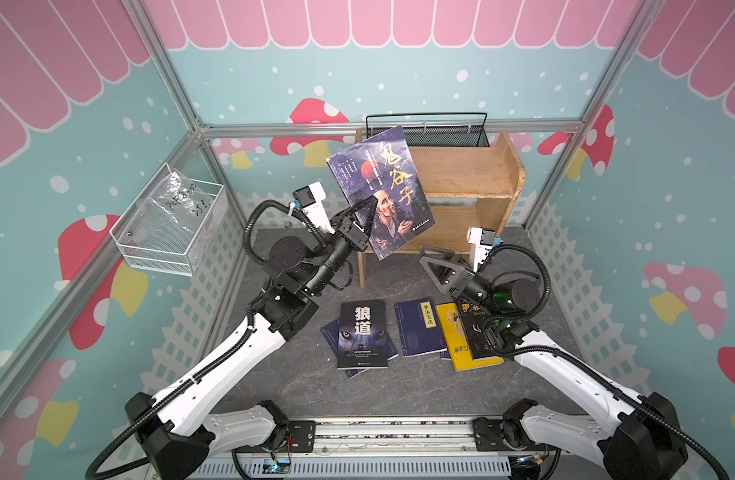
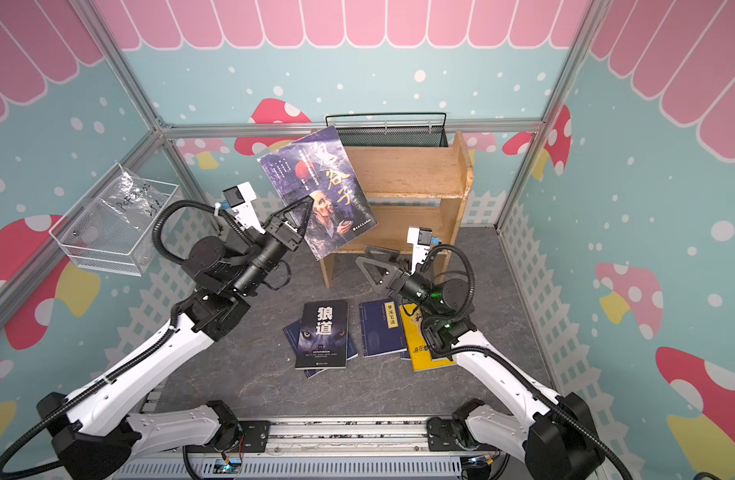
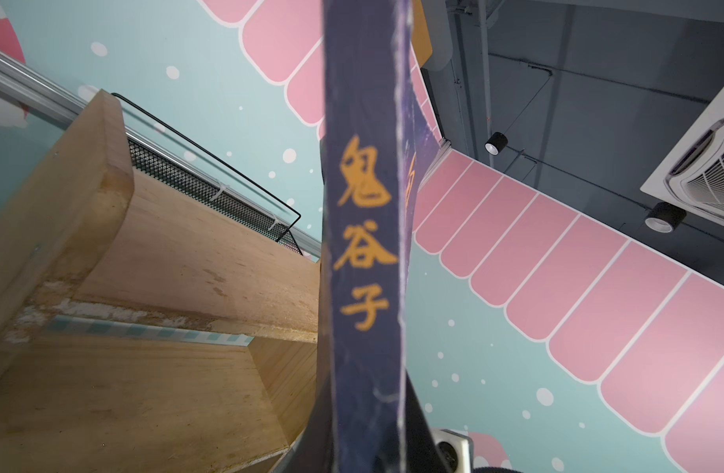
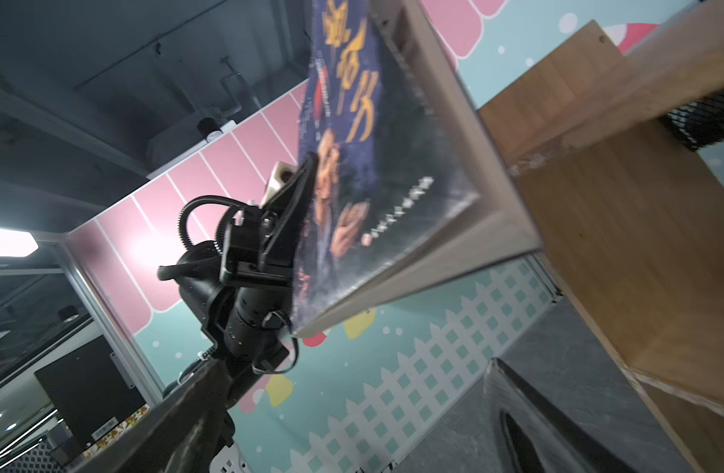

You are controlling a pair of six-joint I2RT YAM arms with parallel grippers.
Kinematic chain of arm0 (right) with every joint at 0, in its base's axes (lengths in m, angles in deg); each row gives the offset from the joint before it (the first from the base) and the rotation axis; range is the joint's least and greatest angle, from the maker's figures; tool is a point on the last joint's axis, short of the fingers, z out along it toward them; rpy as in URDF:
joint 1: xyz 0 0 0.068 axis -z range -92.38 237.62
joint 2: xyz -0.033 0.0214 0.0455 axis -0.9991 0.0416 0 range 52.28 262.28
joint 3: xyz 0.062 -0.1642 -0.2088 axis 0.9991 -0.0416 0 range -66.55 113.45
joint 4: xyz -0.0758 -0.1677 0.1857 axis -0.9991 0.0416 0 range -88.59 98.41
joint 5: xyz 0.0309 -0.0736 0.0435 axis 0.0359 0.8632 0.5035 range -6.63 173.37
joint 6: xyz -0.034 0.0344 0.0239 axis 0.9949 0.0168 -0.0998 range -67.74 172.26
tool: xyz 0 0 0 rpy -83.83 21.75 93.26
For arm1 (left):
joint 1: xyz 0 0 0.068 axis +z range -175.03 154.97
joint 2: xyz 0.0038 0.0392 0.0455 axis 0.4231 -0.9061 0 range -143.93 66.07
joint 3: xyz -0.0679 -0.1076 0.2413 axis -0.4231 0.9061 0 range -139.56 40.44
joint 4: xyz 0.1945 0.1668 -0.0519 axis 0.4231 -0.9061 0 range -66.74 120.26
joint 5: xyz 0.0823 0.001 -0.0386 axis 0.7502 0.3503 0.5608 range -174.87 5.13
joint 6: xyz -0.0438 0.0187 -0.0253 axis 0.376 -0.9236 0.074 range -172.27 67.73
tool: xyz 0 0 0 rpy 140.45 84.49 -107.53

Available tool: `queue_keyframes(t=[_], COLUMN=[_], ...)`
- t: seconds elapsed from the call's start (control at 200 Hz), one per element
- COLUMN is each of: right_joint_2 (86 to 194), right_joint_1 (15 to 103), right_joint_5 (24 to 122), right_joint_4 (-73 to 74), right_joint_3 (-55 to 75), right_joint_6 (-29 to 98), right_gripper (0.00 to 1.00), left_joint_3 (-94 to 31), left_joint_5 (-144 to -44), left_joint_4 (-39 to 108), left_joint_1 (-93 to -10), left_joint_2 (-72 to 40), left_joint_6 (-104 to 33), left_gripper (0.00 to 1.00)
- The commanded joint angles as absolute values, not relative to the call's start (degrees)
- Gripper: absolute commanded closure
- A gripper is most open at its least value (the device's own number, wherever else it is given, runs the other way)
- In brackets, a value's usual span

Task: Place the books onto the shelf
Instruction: 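Lift the purple book upright with both grippers toward the shelf, then tilt the purple book flat and lower it toward the lower shelf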

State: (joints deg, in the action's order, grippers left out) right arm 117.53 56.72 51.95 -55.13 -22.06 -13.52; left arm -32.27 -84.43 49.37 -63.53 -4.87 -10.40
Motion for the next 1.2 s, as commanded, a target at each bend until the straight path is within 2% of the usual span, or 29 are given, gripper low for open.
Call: queue_keyframes(t=[0.0,0.275,0.545,0.665,0.795,0.966,1.006,1.081,1.191], right_joint_2=[121.0,129.5,130.4,129.3,131.5,132.9,132.6,131.9,129.5], right_joint_1=[55.3,53.0,52.4,52.4,51.9,51.9,51.9,52.0,52.8], right_joint_5=[52.0,54.9,59.6,64.6,65.4,67.5,68.1,69.0,69.2], right_joint_4=[-65.1,-71.7,-78.6,-80.2,-82.1,-84.5,-83.9,-82.3,-77.6], right_joint_3=[-19.6,-15.9,-17.1,-19.0,-17.9,-18.7,-19.0,-19.5,-19.4], right_joint_6=[-16.6,-20.2,-20.9,-20.7,-22.3,-23.9,-23.7,-23.0,-21.2], right_gripper=[0.01,0.05,0.09,0.17,0.38,0.56,0.64,0.75,0.77], left_joint_3=[-35.8,-34.0,-31.5,-30.3,-29.3,-29.2,-29.2,-28.8,-28.4], left_joint_5=[-84.9,-85.3,-85.1,-85.2,-84.9,-85.4,-85.4,-84.6,-84.1], left_joint_4=[60.3,64.7,65.1,65.7,67.2,68.1,67.7,66.0,62.2], left_joint_1=[-64.1,-65.6,-66.5,-67.0,-67.2,-67.4,-67.4,-67.4,-66.8], left_joint_2=[-6.5,-7.1,-6.3,-6.3,-6.8,-7.4,-7.4,-6.6,-4.6], left_joint_6=[-7.7,-6.2,-5.6,-5.1,-4.5,-4.2,-4.6,-6.1,-8.5], left_gripper=[1.00,1.00,1.00,1.00,1.00,1.00,0.95,0.78,0.50])
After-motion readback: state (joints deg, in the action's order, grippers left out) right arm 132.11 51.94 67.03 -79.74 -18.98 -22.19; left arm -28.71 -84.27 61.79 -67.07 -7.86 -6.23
